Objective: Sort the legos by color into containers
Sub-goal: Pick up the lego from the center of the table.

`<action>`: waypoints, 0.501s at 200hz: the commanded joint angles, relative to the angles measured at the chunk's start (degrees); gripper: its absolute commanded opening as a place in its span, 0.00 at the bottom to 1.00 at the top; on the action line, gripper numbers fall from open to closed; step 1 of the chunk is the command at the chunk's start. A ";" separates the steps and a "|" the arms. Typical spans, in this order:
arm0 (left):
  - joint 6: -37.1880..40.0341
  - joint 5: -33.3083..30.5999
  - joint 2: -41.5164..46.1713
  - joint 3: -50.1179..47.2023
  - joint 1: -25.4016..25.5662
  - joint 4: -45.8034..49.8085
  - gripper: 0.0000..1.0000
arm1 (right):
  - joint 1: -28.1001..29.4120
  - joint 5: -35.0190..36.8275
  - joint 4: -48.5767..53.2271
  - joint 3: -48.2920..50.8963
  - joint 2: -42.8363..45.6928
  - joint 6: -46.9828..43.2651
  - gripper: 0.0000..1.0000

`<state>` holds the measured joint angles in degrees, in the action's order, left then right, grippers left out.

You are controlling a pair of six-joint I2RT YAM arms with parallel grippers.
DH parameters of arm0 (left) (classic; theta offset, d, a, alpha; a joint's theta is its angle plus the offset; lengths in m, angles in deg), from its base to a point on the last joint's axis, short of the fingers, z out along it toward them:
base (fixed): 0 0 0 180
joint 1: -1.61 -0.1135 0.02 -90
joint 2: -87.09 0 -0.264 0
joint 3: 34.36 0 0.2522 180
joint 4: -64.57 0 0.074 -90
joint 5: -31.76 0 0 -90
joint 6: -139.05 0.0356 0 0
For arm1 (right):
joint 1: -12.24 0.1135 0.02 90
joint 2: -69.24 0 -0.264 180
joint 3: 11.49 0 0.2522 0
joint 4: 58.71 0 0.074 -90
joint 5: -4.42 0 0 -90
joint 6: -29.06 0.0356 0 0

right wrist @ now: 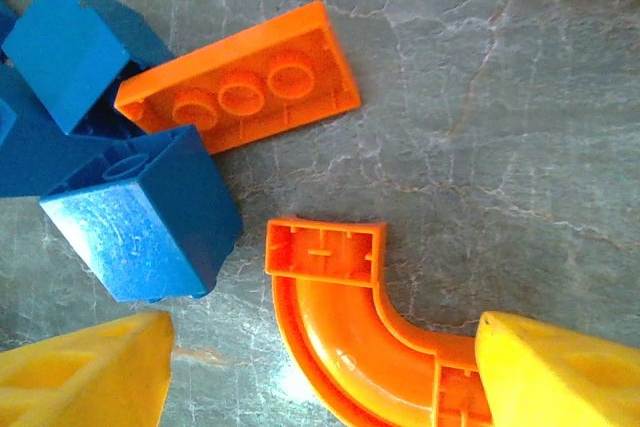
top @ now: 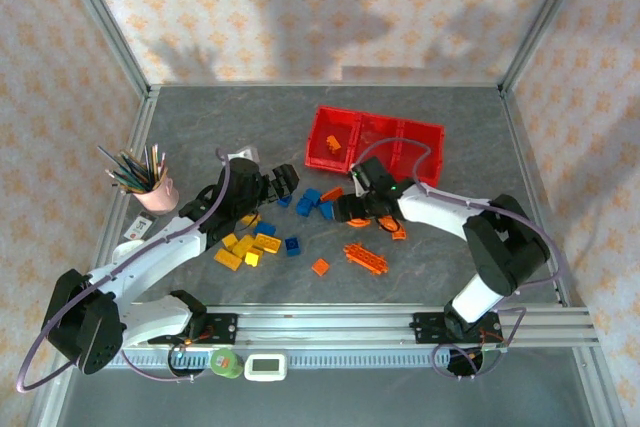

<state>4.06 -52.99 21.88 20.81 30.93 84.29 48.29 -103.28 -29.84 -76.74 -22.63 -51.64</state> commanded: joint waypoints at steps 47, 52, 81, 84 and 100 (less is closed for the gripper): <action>0.08 -1.98 1.38 -0.71 0.42 1.60 0.99 | 2.67 1.32 1.99 2.94 2.19 0.86 0.76; 0.08 -2.00 1.32 -0.72 0.47 1.58 0.99 | 3.13 1.77 2.44 2.97 2.38 1.05 0.75; 0.10 -2.34 1.58 -0.63 0.42 1.90 0.99 | 6.26 5.13 5.27 2.30 2.16 2.07 0.73; 0.16 -2.43 1.62 -0.65 0.40 2.02 0.99 | 6.63 5.65 5.54 2.15 2.20 2.20 0.73; 0.17 -2.91 2.12 -0.76 0.47 2.35 0.99 | 7.70 9.43 7.01 1.26 2.36 2.97 0.76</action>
<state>4.06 -53.99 22.28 20.46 30.93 85.19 54.10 -99.41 -28.61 -74.86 -21.30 -50.76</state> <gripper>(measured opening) 0.992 0.742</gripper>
